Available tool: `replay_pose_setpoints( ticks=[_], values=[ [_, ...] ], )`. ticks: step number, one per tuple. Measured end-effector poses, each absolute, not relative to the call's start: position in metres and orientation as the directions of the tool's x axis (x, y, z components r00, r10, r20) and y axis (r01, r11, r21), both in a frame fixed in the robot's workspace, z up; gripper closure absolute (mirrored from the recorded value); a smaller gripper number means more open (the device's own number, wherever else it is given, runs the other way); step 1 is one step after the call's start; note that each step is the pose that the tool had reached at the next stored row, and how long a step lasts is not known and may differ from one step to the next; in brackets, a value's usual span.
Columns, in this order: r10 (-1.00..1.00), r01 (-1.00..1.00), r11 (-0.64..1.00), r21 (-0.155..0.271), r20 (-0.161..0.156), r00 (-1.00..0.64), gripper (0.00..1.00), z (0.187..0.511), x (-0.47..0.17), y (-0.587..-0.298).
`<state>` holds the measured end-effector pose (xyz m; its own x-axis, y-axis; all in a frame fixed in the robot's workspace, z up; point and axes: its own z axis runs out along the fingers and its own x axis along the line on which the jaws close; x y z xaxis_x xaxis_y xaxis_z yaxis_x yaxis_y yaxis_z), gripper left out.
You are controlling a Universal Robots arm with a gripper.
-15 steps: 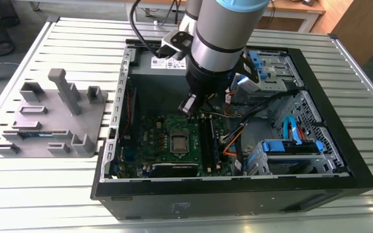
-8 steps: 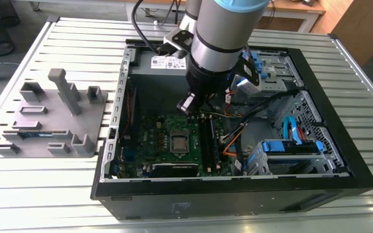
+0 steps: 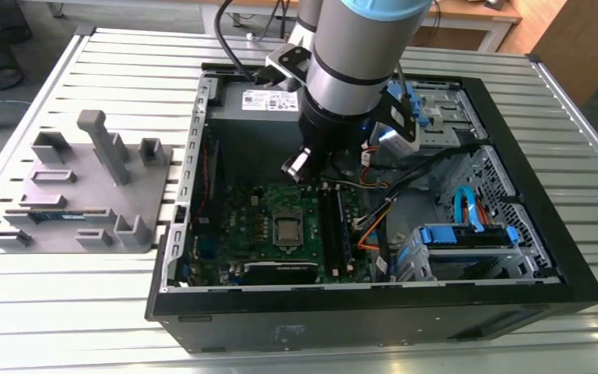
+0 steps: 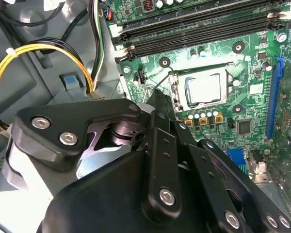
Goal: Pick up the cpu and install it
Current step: 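Install the first cpu locking lever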
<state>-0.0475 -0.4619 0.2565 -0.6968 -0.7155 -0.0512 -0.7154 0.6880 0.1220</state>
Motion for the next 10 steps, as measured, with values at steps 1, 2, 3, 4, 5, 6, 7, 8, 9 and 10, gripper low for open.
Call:
replay_pose_setpoints(
  ticks=[1,2,3,4,5,6,7,8,9,10],
  values=[
    [-0.715,-0.715,0.688,0.122,-0.051,-0.697,0.89,0.2565,-0.0475,-0.4619],
    [-0.715,-0.715,0.688,0.122,-0.051,-0.697,0.89,0.2565,-0.0476,-0.4620],
    [-0.715,-0.715,0.688,0.122,-0.051,-0.697,0.89,0.2565,-0.0476,-0.4620],
    [-0.715,-0.715,0.688,0.122,-0.051,-0.697,0.89,0.2565,-0.0476,-0.4620],
    [-0.715,-0.715,0.688,0.122,-0.051,-0.697,0.89,0.2570,-0.0476,-0.4621],
    [-0.715,-0.715,0.688,0.122,-0.051,-0.697,0.89,0.2581,-0.0476,-0.4620],
    [-0.715,-0.715,0.688,0.122,-0.051,-0.697,0.89,0.2587,-0.0476,-0.4620],
    [-0.715,-0.715,0.688,0.122,-0.051,-0.697,0.89,0.2592,-0.0476,-0.4620],
    [-0.715,-0.715,0.688,0.122,-0.051,-0.697,0.89,0.2597,-0.0476,-0.4620],
    [-0.715,-0.715,0.688,0.122,-0.051,-0.697,0.89,0.2601,-0.0476,-0.4620]
  ],
)
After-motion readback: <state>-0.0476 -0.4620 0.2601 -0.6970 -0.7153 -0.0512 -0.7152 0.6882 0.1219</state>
